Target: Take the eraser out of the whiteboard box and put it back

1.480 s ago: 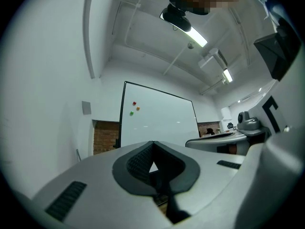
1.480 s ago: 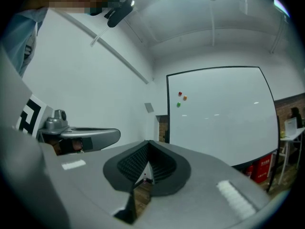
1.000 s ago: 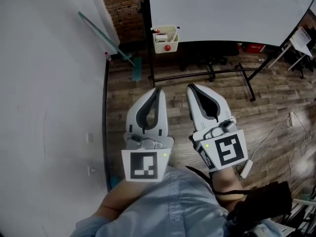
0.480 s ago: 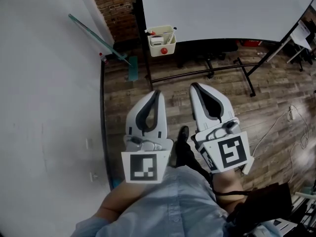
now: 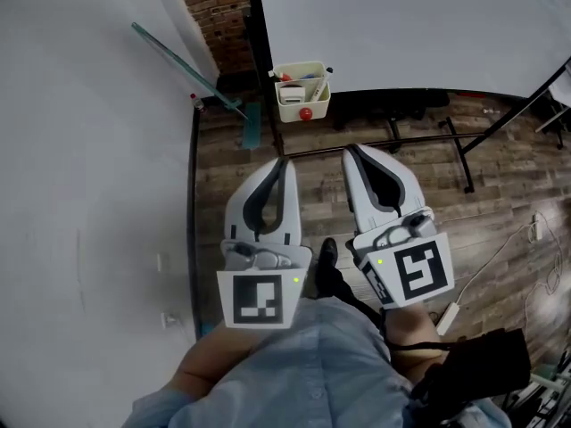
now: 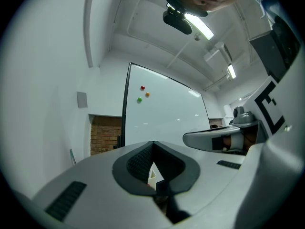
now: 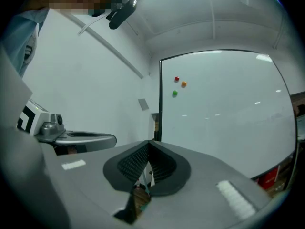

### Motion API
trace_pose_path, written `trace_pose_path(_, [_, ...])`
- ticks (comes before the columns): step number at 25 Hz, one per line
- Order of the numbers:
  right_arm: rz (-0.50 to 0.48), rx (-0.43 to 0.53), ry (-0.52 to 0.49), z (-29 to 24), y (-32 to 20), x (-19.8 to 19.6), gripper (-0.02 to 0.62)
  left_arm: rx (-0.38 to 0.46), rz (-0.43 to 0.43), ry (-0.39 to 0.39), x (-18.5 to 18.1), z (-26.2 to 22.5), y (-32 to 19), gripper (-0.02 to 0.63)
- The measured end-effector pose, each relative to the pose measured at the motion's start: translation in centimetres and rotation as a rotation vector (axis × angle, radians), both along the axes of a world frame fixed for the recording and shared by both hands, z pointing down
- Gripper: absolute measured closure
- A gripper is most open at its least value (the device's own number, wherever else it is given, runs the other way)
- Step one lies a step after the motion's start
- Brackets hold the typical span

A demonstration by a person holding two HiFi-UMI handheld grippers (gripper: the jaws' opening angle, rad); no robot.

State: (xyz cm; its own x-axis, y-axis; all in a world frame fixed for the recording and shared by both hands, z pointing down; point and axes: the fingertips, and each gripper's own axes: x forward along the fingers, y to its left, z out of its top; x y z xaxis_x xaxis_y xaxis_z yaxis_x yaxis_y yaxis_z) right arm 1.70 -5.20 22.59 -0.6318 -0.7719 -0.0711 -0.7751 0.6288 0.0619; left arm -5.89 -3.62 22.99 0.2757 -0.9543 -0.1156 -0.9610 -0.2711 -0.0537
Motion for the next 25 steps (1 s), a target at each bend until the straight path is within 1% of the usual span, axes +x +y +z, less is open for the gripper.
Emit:
trace_pose_path(6, [-0.098,-0.011,0.004,0.3,-5.5,-0.5,0.594,-0.015,-0.076,-0.03,0.1,-0.3,-5.1,0.601])
trace_pose_path(13, [-0.227,-0.032,0.0,0.8,-10.2,-1.1,0.592,0.002,-0.176,-0.05,0.4,-1.1,-9.6,0.601])
trace_pose_path(17, [-0.265,-0.038,0.004,1.3,-12.2,-1.3,0.592,0.003,-0.221,-0.037,0.0,-1.2,-11.2,0.601])
trace_pose_path(20, [-0.297,-0.046,0.027,1.9,-13.3,-2.0,0.591,-0.009,-0.244,-0.03,-0.6,-0.8,-12.2,0.601])
trace_pose_path(25, [-0.329,-0.076,0.079,3.7,-15.0,-3.3,0.584,-0.013,-0.254,-0.005,-1.9,0.4,-14.2,0.601])
